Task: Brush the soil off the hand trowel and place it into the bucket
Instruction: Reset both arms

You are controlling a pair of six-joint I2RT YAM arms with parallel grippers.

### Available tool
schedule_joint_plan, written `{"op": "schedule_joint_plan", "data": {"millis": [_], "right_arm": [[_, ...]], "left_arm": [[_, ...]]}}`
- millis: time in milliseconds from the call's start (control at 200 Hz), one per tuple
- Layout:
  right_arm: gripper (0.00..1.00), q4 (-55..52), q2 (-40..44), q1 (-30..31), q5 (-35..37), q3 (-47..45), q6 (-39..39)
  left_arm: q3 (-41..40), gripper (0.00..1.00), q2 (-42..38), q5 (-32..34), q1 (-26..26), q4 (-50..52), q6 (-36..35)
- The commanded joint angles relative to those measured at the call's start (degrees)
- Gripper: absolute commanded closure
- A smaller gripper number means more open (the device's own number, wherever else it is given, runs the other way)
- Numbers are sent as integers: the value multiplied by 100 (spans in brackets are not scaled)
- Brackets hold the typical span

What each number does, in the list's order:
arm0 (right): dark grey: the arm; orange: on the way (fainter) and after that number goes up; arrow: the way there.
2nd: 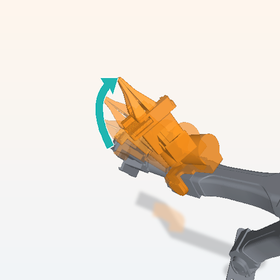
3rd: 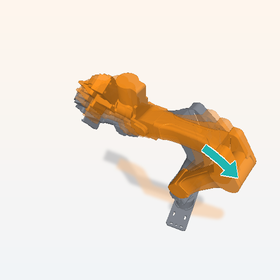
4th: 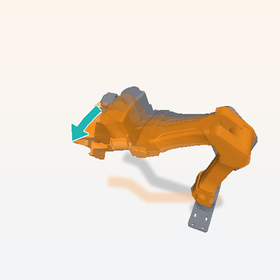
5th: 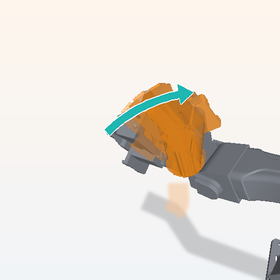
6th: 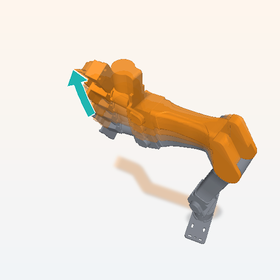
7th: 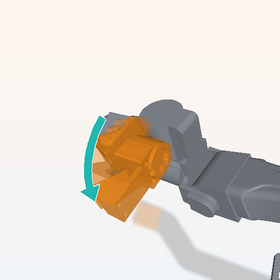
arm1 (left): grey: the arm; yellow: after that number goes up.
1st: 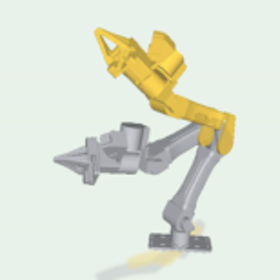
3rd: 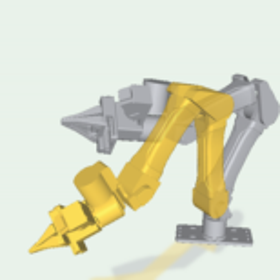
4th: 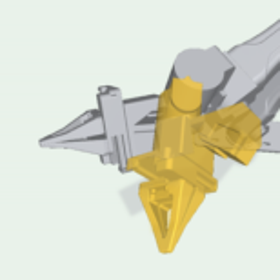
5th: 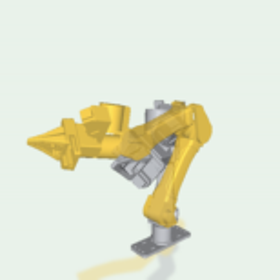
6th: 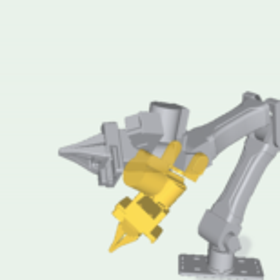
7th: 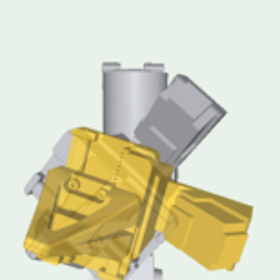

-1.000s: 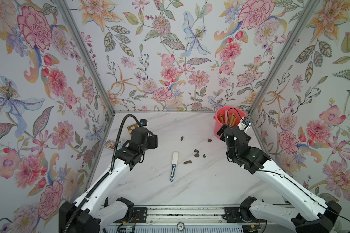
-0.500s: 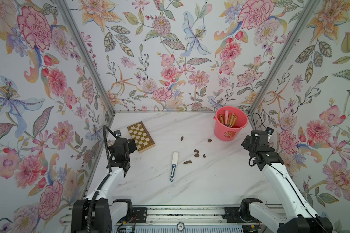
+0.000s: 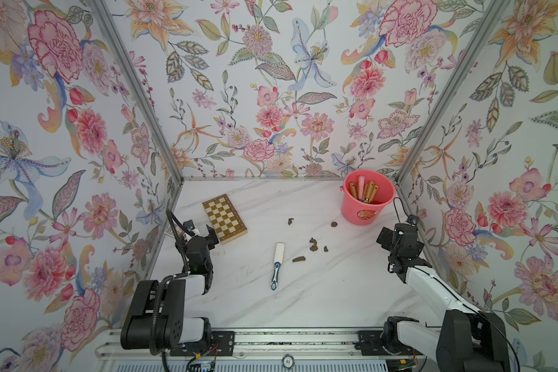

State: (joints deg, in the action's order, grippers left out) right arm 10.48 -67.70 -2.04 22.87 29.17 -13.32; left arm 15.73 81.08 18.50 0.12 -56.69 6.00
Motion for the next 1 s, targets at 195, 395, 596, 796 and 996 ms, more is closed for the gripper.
{"op": "schedule_joint_plan", "data": {"millis": [195,395,596,796,996], "right_arm": [[1,2967,-871,-51,-530,-577,458],[1,4589,-1372,-52,-914,-1218,714],[1,6215,-2190,-19,-780,-1618,743],[1,5464,-2065,-84,-1219,-1350,770],[1,5079,-2093,-239,-1655,-1141,739]], "left_arm": [[142,1,366,-127,79,-576,-410],[-317,1,954,-229,179,-1781,-555],[-41,1,987,-124,313,-1482,-731],[-43,1,1007,-77,375,-1544,-802],[-30,1,1013,-82,375,-1516,-793]]}}
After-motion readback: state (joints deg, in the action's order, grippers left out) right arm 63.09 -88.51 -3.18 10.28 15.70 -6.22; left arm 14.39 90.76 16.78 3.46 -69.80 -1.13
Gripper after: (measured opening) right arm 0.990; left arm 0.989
